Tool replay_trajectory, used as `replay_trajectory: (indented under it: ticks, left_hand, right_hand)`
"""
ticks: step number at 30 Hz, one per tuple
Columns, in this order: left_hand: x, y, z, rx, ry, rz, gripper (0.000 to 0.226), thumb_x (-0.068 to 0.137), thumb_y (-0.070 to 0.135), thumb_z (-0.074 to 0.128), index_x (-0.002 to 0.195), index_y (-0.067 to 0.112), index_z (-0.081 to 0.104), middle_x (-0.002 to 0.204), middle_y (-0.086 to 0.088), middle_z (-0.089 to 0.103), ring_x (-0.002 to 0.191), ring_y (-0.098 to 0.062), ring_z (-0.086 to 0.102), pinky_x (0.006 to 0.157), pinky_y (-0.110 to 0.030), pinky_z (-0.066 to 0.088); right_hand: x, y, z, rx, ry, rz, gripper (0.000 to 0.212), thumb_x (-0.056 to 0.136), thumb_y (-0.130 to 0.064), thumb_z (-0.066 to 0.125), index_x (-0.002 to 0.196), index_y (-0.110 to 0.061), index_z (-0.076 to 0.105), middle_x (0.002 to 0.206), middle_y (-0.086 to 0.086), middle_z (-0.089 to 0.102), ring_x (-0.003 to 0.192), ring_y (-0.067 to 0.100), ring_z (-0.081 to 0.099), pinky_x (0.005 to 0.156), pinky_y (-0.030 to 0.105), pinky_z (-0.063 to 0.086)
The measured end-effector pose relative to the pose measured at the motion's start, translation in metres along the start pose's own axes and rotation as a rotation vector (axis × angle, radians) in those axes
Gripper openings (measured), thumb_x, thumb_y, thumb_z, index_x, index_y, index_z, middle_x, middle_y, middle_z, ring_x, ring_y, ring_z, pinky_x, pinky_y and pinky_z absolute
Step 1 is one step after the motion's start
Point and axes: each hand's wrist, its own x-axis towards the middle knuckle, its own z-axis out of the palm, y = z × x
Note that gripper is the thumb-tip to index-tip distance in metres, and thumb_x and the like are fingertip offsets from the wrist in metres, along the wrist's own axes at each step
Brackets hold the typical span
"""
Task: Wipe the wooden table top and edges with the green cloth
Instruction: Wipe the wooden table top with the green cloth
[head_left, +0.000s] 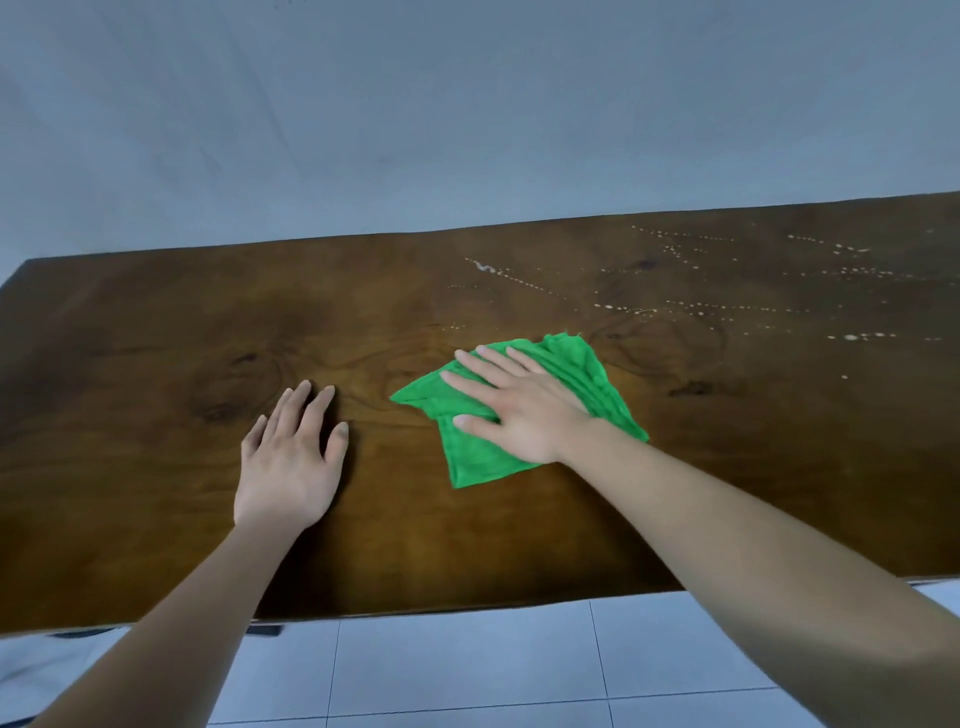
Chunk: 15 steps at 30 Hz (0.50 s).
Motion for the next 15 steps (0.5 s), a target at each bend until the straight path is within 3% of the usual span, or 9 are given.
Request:
replay_trajectory:
  ticks: [9, 15]
  left_hand:
    - [0.000, 0.001, -0.003, -0.010, -0.014, 0.001, 0.070, 0.111, 0.068, 0.017, 0.174, 0.036, 0.023, 0.184, 0.008, 0.014, 0.171, -0.015, 0.004, 0.137, -0.048, 0.007]
    - [-0.001, 0.001, -0.001, -0.009, 0.011, 0.009, 0.070, 0.111, 0.066, 0.017, 0.173, 0.036, 0.026, 0.183, 0.006, 0.018, 0.170, -0.016, 0.007, 0.137, -0.050, 0.011]
  right_hand:
    - [-0.070, 0.141, -0.017, 0.030, 0.086, 0.455, 0.082, 0.104, -0.088, 0.003, 0.176, -0.050, 0.003, 0.185, -0.016, -0.008, 0.172, 0.010, -0.007, 0.140, 0.045, -0.002]
    - [-0.060, 0.157, -0.015, 0.094, 0.142, 0.913, 0.081, 0.109, -0.076, 0.007, 0.180, -0.036, 0.004, 0.189, 0.000, -0.003, 0.174, 0.027, -0.004, 0.139, 0.054, 0.001]
